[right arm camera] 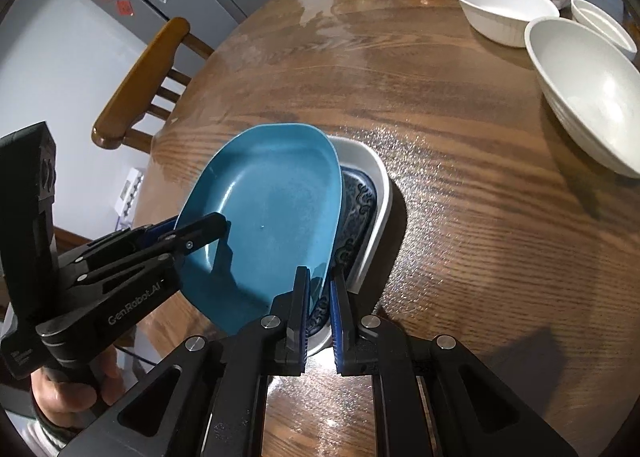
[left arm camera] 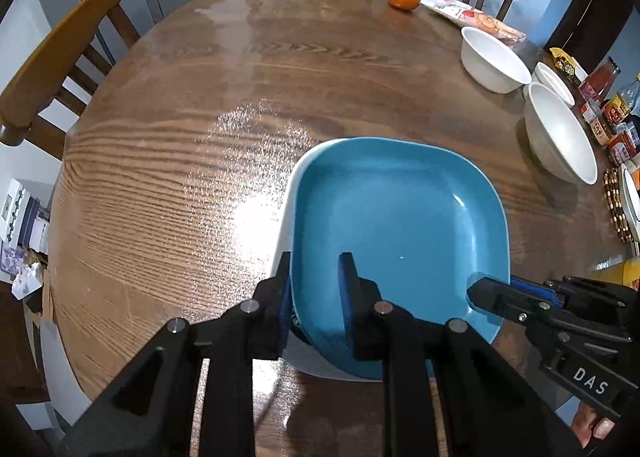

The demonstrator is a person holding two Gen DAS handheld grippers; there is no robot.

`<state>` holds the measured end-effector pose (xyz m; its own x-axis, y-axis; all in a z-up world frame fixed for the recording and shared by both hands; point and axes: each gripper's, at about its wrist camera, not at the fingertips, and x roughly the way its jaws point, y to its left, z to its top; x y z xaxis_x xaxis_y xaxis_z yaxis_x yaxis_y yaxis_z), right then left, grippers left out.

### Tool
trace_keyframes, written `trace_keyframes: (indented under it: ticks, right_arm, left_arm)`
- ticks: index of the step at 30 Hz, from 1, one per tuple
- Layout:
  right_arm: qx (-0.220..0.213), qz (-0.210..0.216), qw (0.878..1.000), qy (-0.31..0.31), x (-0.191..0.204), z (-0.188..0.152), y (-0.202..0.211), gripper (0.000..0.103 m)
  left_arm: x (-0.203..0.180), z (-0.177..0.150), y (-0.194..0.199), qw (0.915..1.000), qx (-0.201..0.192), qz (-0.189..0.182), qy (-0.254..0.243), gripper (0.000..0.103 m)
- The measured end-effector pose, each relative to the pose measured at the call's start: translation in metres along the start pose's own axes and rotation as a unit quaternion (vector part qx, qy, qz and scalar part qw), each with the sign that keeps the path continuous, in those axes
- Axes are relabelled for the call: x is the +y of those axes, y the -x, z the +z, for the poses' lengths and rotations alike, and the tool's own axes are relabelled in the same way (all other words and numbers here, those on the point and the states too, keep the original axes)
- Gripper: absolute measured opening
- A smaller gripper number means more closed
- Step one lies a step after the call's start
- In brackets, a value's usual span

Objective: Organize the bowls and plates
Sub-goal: 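Carry the teal dish with the left tool onto the stacked plates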

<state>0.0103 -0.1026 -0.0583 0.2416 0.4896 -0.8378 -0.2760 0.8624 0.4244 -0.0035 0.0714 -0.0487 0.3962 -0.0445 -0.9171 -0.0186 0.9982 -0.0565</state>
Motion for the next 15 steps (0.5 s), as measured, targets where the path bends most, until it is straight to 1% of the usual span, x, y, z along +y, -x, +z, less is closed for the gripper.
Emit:
trace_keyframes:
  ticks: [4, 15]
  right_arm:
    - [0.004, 0.000, 1.000, -0.004, 0.0006, -0.0024, -0.0028, 0.011]
    - [0.009, -0.010, 1.000, -0.002, 0.0057, -0.0018, -0.0062, 0.012]
  left_arm:
    - [0.0016, 0.0011, -0.0074, 0.9999, 0.012, -0.002, -0.003, 0.019]
    - [-0.0020, 0.0039, -0.0105, 0.9996, 0.015, 0.003, -0.022, 0.019]
